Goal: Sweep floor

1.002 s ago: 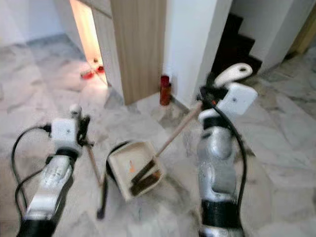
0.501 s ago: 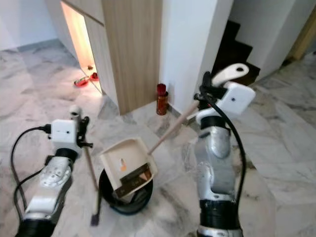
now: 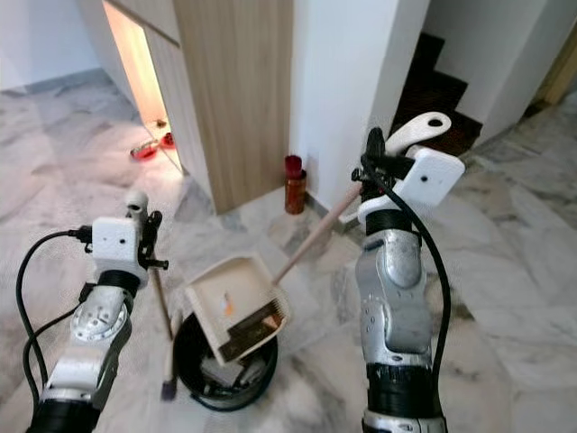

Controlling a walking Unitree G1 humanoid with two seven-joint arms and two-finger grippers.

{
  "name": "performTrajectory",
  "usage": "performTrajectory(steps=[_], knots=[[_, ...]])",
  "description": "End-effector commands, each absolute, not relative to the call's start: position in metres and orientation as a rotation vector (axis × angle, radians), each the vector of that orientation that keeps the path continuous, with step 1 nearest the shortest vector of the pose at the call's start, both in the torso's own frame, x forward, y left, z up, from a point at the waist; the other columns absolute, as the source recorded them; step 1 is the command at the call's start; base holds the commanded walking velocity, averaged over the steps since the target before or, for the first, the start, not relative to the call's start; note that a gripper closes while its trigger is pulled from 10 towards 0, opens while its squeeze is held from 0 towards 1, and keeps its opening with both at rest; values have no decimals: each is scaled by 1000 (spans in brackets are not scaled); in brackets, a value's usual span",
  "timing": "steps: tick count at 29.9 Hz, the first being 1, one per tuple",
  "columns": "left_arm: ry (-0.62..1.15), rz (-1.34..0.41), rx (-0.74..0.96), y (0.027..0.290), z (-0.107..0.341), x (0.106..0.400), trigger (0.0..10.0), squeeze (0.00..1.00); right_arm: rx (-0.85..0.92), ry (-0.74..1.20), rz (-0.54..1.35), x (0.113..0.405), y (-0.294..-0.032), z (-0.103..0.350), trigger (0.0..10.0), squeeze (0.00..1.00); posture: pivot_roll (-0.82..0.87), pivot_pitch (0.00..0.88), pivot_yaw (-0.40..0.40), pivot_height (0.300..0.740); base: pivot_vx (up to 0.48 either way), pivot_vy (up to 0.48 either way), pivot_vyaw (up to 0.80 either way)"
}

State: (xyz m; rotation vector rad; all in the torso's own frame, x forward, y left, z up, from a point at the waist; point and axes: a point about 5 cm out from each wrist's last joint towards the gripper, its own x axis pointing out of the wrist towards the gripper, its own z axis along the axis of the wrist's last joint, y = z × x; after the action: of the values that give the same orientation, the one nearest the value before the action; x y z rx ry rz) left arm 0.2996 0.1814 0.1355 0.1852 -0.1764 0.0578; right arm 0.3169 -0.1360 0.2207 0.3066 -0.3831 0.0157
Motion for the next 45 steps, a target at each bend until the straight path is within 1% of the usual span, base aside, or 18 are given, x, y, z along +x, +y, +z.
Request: performTrajectory(steps=[1, 8, 10, 13, 14, 17, 19, 25, 27, 29, 31, 33, 34, 36, 45], knots=[[-221, 45, 200, 177, 143, 301, 10000, 0, 329, -472, 53, 312, -132, 240, 10000, 0, 3, 0, 9, 740, 0, 0, 0], [-218, 38, 200, 176, 142, 300, 10000, 0, 272, -520, 97, 307, -125, 247, 10000, 0, -3, 0, 13, 740, 0, 0, 0], [-221, 32, 198, 175, 142, 300, 10000, 0, 215, -569, 149, 302, -117, 253, 10000, 0, -1, 0, 13, 740, 0, 0, 0], [-223, 30, 199, 174, 142, 301, 10000, 0, 183, -602, 174, 299, -111, 258, 10000, 0, -1, 0, 13, 740, 0, 0, 0], [-226, 29, 199, 174, 143, 302, 10000, 0, 170, -622, 202, 296, -104, 261, 10000, 0, 0, 0, 13, 740, 0, 0, 0], [-227, 28, 198, 174, 143, 302, 10000, 0, 161, -641, 233, 293, -97, 265, 10000, 0, 0, 0, 13, 740, 0, 0, 0], [-229, 28, 198, 174, 144, 302, 10000, 0, 151, -668, 281, 287, -86, 269, 10000, 0, 3, 0, 9, 740, 0, 0, 0], [-234, 14, 223, 173, 143, 300, 10000, 0, 187, -700, 326, 278, -74, 277, 10000, 0, 7, 0, 7, 740, 0, 0, 0], [-235, 11, 226, 173, 144, 300, 10000, 0, 190, -707, 336, 277, -72, 279, 10000, 0, 7, 0, 8, 740, 0, 0, 0], [-237, 12, 226, 172, 144, 301, 10000, 0, 174, -749, 384, 269, -66, 285, 10000, 0, 7, 0, 8, 740, 0, 0, 0], [-237, 12, 226, 172, 144, 301, 10000, 0, 174, -749, 384, 269, -66, 285, 10000, 0, 7, 0, 8, 740, 0, 0, 0], [-237, 11, 225, 172, 145, 302, 10000, 0, 120, -794, 442, 260, -59, 290, 10000, 0, 2, 0, 13, 740, 0, 0, 0], [-237, 11, 225, 172, 145, 302, 10000, 0, 120, -794, 442, 260, -59, 290, 10000, 0, 2, 0, 13, 740, 0, 0, 0], [-239, 8, 224, 172, 146, 304, 10000, 0, 29, -843, 517, 248, -50, 293, 10000, 0, -1, 0, 17, 740, 0, 0, 0], [-240, 8, 223, 173, 147, 304, 10000, 0, 6, -844, 565, 241, -42, 290, 10000, 0, 9, 0, 18, 740, 0, 0, 0]])
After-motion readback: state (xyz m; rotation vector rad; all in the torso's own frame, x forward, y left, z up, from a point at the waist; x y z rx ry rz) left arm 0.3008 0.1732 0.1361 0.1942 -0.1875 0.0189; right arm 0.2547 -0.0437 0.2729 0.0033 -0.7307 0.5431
